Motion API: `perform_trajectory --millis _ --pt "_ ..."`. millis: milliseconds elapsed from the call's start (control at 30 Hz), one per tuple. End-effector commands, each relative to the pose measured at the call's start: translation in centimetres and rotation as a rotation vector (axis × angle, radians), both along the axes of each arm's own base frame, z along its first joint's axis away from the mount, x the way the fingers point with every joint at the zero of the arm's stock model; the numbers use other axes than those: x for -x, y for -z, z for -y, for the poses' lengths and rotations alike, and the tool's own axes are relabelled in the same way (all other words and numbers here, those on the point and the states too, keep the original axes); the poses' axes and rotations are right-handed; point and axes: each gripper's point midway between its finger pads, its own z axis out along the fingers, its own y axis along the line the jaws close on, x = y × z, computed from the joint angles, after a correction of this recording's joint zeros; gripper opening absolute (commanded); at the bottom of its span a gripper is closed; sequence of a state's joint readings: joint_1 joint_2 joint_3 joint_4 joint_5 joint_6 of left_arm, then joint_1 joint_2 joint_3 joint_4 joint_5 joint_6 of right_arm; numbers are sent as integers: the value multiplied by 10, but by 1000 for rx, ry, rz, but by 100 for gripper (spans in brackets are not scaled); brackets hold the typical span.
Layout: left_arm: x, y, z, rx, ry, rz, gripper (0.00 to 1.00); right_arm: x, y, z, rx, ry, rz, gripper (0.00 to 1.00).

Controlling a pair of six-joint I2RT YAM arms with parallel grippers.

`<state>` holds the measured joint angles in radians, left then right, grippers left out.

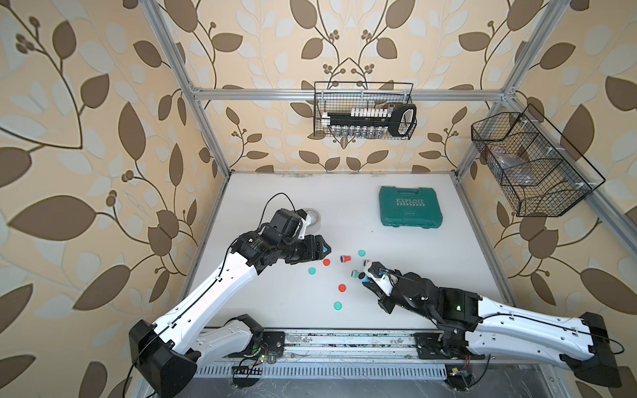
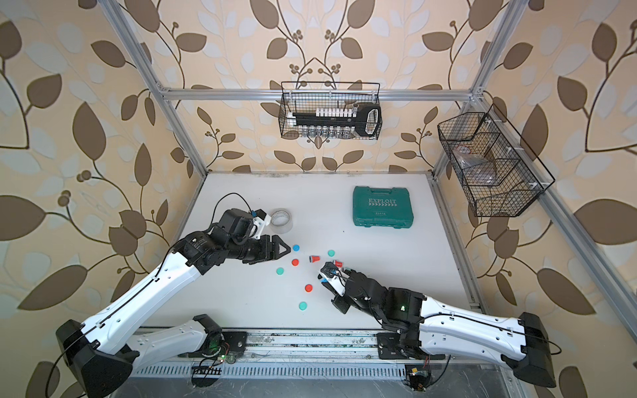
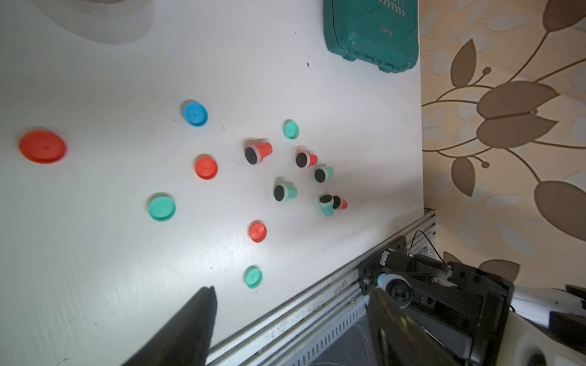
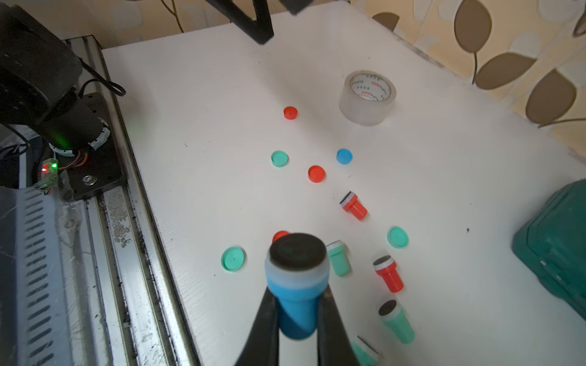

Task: Close the stamp cap
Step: Pick up the stamp from the center of the board.

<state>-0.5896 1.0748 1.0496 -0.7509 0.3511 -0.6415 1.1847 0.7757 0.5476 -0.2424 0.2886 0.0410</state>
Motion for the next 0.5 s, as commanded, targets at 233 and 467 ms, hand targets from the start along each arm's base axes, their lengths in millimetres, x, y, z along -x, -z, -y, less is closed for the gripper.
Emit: perform_trajectory --millis 233,467 --pt "53 -43 68 127 158 -83 69 11 -16 -12 15 -161 128 13" --pt "74 -44 99 113 255 -98 53 13 -25 -19 -6 -182 123 10"
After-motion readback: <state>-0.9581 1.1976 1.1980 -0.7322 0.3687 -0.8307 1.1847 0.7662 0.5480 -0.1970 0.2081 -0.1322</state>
